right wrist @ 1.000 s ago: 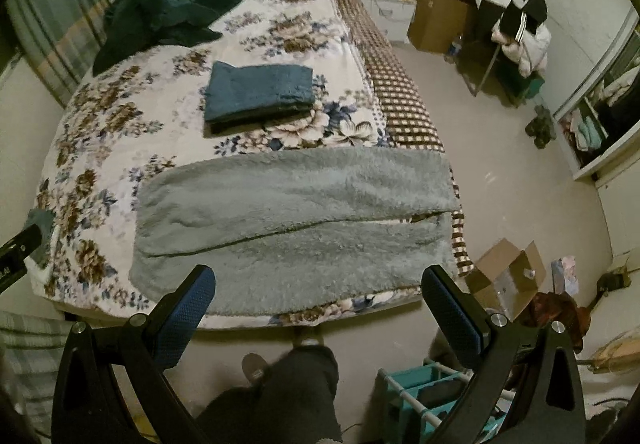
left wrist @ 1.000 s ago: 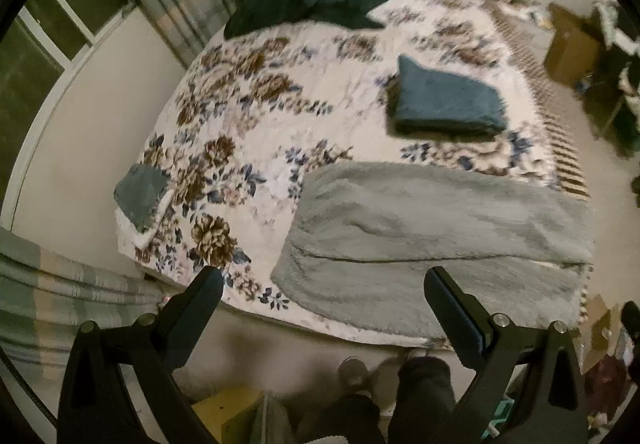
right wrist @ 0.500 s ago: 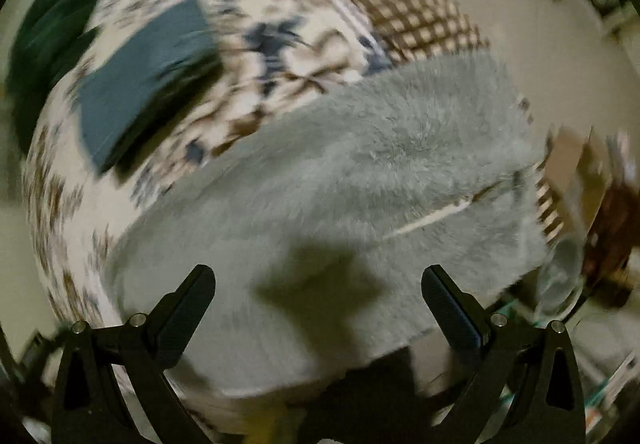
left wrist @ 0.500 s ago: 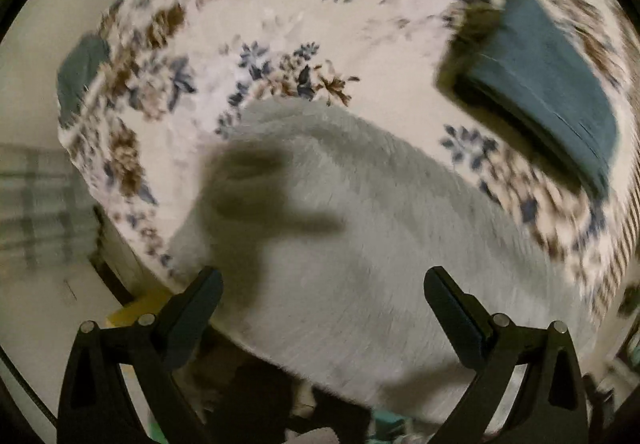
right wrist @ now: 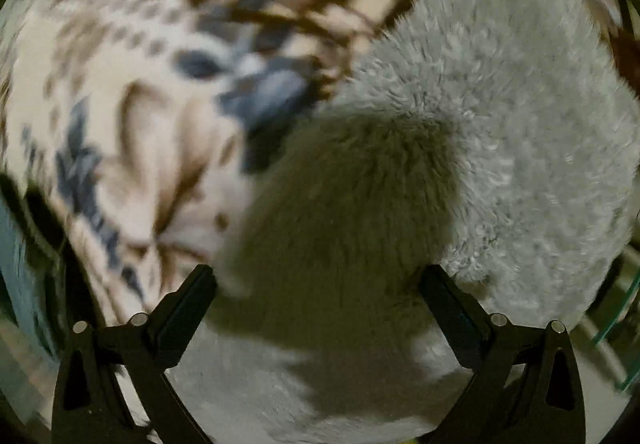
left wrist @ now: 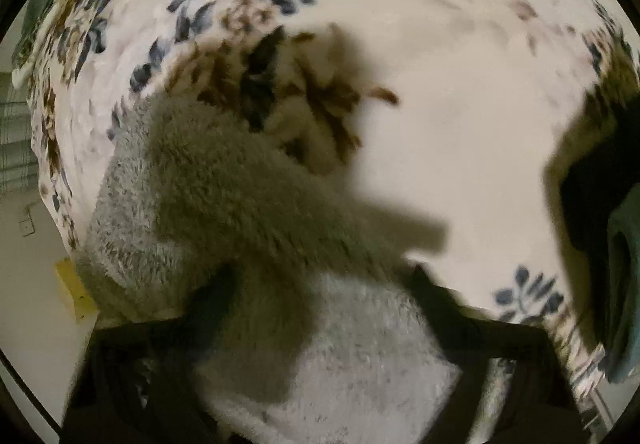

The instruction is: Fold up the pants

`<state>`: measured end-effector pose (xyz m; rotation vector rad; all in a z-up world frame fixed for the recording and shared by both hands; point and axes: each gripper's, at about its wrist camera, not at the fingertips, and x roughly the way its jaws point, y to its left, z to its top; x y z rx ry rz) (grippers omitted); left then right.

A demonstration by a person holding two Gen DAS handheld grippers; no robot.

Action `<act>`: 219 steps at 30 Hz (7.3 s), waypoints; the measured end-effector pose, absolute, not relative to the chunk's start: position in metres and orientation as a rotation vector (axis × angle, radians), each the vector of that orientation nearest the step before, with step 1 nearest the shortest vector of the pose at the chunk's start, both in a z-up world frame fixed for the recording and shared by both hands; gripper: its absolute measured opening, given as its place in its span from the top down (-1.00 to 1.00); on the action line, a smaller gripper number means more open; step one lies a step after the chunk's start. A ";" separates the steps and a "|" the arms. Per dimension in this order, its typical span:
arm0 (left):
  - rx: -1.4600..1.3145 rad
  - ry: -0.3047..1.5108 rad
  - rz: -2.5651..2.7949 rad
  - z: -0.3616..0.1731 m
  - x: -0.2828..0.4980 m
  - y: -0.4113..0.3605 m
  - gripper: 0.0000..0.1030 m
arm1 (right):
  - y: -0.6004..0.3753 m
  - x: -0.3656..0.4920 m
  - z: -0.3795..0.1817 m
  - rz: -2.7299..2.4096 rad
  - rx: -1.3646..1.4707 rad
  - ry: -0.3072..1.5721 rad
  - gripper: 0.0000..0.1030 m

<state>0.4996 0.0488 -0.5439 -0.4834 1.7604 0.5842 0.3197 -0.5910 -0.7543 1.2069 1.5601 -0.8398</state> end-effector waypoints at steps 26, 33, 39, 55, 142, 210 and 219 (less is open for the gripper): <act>-0.529 1.328 0.300 -0.415 0.265 0.116 0.90 | -0.523 0.176 -0.566 -0.517 0.999 1.037 0.83; -0.540 1.520 0.319 -0.506 0.198 0.130 0.90 | -0.525 0.041 -0.655 -0.688 0.925 1.214 0.83; -0.574 1.458 0.270 -0.492 0.241 0.121 0.84 | -0.522 0.015 -0.713 -0.703 0.879 1.395 0.69; -0.275 1.663 0.311 -0.573 0.390 0.002 0.19 | -0.498 0.028 -0.698 -0.645 0.921 1.337 -0.52; -0.065 1.496 0.027 -0.547 0.172 -0.134 -0.26 | -0.667 -0.120 -0.707 -0.705 1.215 1.178 0.75; 0.187 1.533 -0.063 -0.584 0.127 -0.277 -0.26 | -0.467 0.065 -0.689 -0.212 0.693 1.354 -0.66; 0.144 1.527 -0.080 -0.580 0.132 -0.249 -0.26 | -0.516 0.035 -0.694 -0.510 0.644 1.388 0.89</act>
